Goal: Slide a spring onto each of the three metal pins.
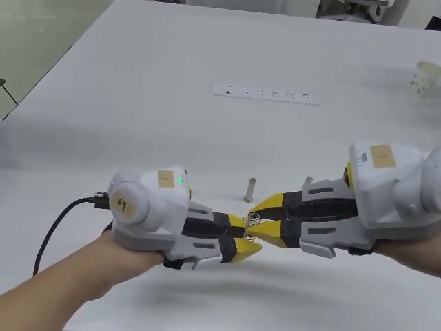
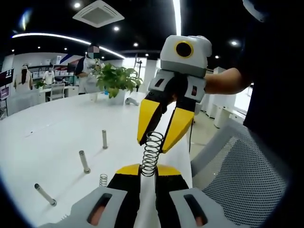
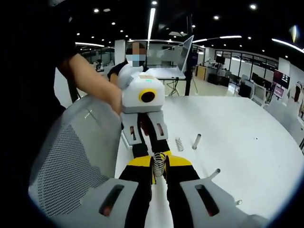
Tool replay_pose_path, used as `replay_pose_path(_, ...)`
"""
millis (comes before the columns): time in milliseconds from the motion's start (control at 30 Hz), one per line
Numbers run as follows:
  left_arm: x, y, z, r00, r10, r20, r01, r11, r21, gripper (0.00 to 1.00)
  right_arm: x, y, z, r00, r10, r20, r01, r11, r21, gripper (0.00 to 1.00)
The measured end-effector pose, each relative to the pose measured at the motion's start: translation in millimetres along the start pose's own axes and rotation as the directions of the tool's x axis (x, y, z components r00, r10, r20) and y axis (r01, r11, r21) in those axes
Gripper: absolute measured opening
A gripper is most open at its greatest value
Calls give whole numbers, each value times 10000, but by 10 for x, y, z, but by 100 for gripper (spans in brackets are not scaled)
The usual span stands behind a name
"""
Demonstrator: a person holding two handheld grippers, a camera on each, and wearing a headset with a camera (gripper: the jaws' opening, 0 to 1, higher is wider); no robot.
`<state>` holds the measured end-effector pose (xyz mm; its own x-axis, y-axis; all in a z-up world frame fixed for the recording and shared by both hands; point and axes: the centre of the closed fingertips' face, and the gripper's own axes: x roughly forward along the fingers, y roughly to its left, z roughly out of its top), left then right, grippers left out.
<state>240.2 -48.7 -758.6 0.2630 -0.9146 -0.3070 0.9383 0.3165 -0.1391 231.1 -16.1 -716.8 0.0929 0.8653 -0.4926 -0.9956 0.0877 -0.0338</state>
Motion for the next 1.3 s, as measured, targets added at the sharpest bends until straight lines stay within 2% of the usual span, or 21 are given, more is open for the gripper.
replay_pose_path(200,-17,50,3,9998,191,6,-191,9994,-297,3,0,-36,12,10000,-90,12,90,10000,7,8)
replay_pose_path(500,-127,170,-32,9966,820,-38,-821,9957,-430,15,18,-68,16,9997,-222,-67,221,9997,-70,8)
replay_pose_path(700,-234,231,-53,9944,1055,-64,-1057,9930,-525,24,5,-103,-7,9992,-364,-164,362,9993,-116,8)
replay_pose_path(1000,-437,348,-112,9875,1565,-191,-1574,9854,-653,30,-22,-163,-39,9976,-654,-220,651,9978,-154,8)
replay_pose_path(1233,-621,474,-173,9768,2131,-195,-2140,9736,-799,38,-45,-188,-77,9966,-786,-257,783,9969,-107,8)
replay_pose_path(1300,-657,488,-203,9751,2194,-307,-2212,9719,-810,40,-51,-196,-85,9962,-826,-267,823,9966,-101,8)
